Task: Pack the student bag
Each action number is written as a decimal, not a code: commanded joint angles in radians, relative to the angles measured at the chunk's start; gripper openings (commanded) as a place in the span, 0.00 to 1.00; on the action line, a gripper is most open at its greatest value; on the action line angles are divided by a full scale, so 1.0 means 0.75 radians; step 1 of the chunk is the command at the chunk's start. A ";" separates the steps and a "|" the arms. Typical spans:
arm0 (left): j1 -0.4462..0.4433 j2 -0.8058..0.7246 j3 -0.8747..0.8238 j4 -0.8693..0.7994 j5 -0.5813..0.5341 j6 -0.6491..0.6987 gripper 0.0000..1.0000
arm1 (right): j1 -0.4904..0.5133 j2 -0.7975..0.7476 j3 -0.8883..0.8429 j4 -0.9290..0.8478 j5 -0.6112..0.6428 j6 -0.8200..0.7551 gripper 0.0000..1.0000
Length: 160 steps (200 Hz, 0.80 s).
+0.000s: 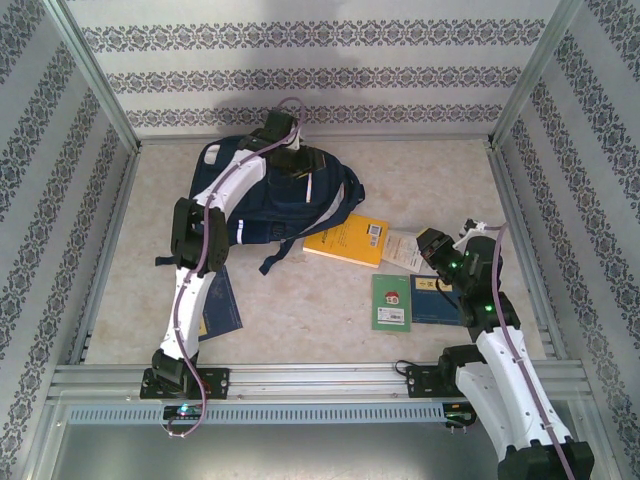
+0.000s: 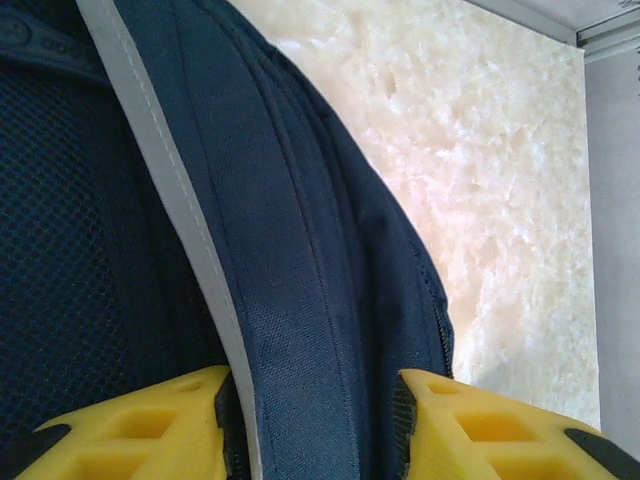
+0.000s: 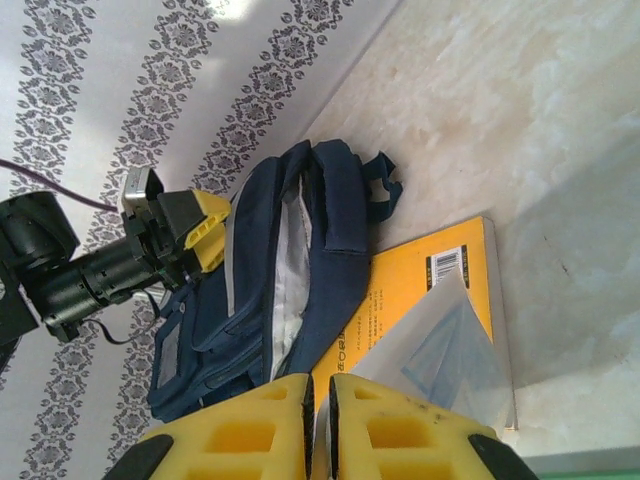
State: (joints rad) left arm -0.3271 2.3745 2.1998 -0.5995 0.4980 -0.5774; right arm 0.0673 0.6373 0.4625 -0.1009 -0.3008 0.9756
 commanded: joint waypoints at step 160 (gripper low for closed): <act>-0.001 0.188 0.272 -0.266 0.035 0.105 0.00 | -0.045 0.073 0.002 -0.254 -0.071 -0.060 0.20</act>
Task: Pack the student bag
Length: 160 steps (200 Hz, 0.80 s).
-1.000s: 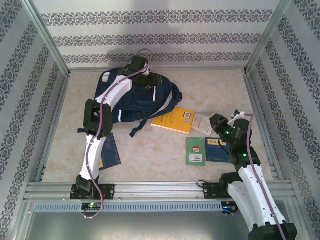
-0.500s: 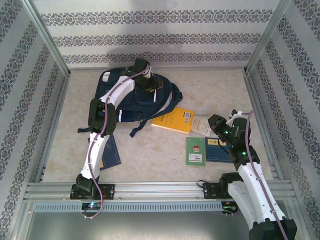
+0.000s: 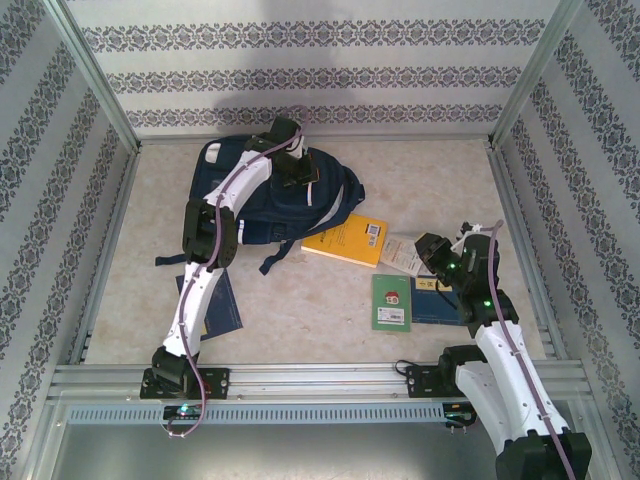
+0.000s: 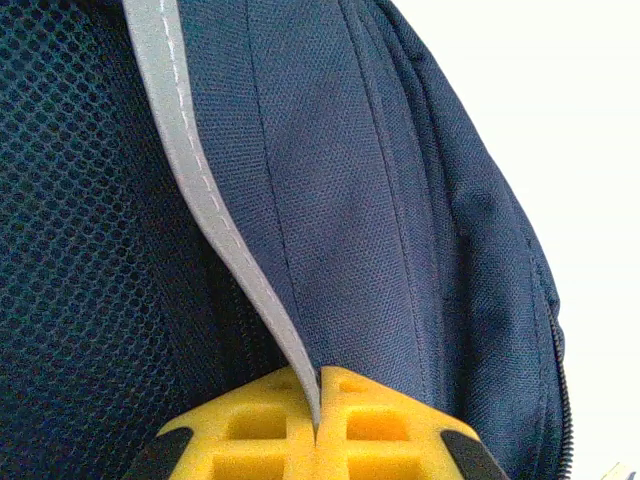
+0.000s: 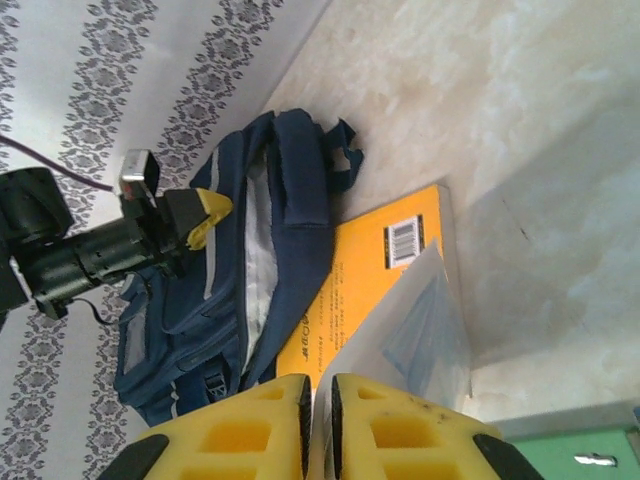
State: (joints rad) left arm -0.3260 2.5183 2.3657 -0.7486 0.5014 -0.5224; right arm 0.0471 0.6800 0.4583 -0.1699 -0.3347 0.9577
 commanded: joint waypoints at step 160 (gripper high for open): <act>0.020 -0.102 0.074 -0.052 0.154 0.029 0.00 | -0.146 -0.210 -0.117 -0.230 -0.155 0.141 0.00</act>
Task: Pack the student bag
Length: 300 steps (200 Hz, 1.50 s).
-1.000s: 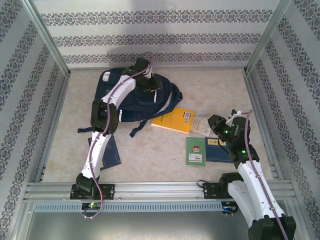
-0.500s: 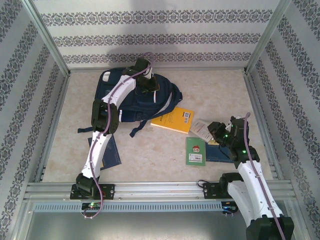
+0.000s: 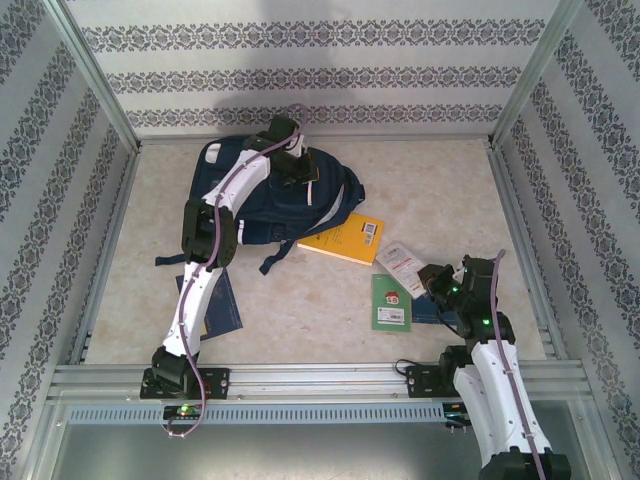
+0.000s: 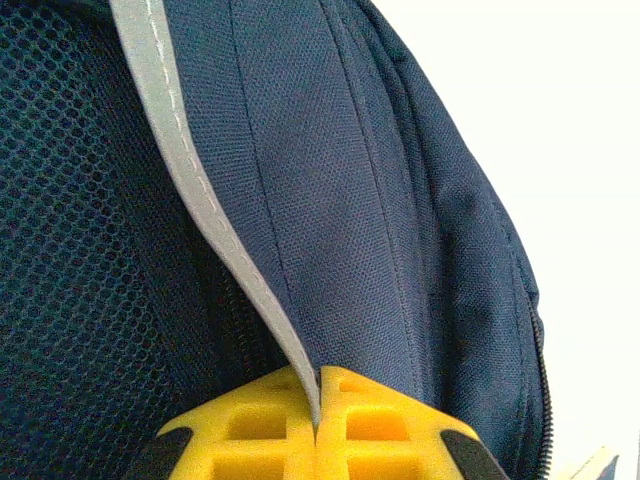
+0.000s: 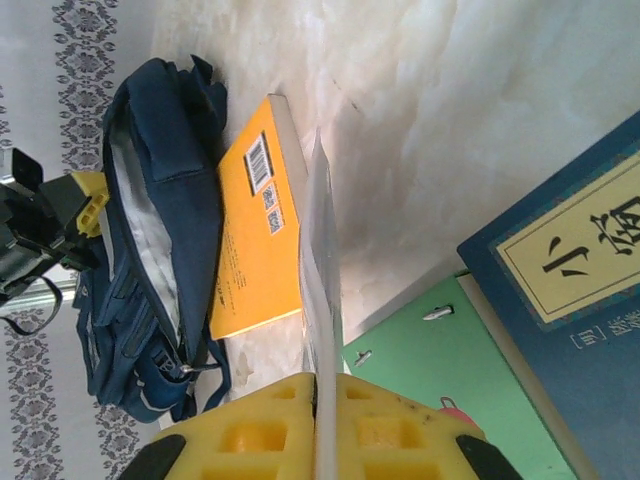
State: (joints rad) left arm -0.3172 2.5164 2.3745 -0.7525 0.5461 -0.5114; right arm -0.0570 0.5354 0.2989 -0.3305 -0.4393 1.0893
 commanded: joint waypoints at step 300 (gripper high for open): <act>0.035 -0.778 -0.166 -0.262 0.673 0.373 0.00 | 0.622 1.028 0.785 0.645 -0.037 -0.160 0.00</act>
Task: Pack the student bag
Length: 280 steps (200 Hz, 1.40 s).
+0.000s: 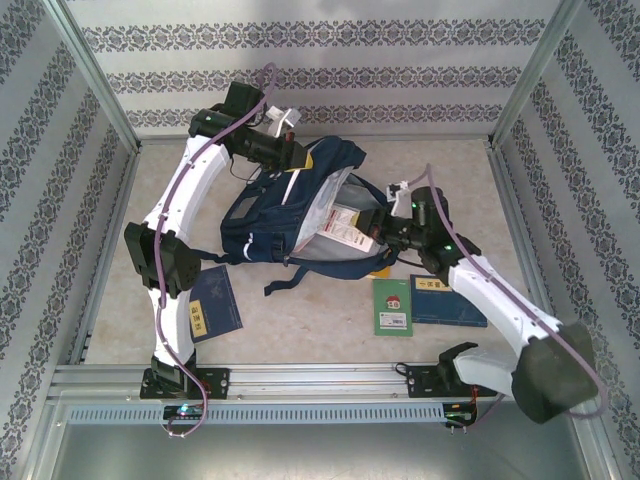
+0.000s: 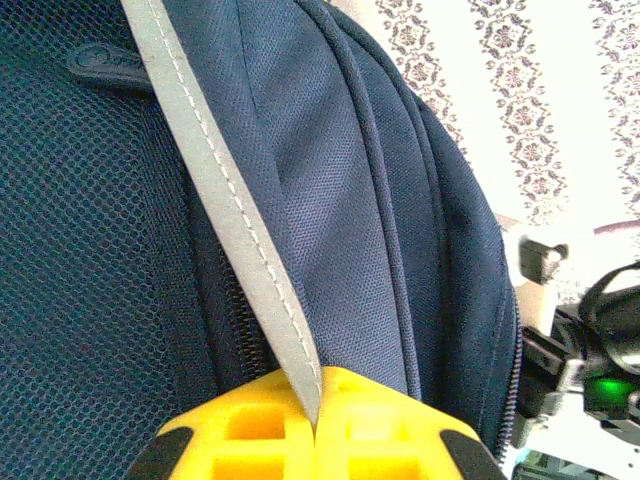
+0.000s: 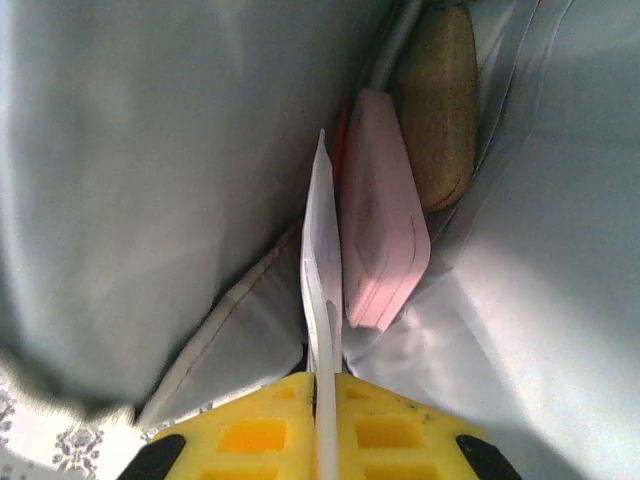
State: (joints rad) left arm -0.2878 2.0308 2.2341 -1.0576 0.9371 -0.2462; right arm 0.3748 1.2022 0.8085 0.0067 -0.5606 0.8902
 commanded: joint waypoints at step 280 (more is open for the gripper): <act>0.147 0.327 0.317 0.273 -0.323 -0.234 0.00 | 0.179 -0.113 0.119 -0.542 0.720 -0.328 0.84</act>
State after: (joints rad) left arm -0.2005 2.2475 2.4180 -0.9165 0.7609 -0.3962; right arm 0.5144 1.1877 0.9665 -0.1989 -0.0925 0.6765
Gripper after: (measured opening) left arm 0.058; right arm 0.838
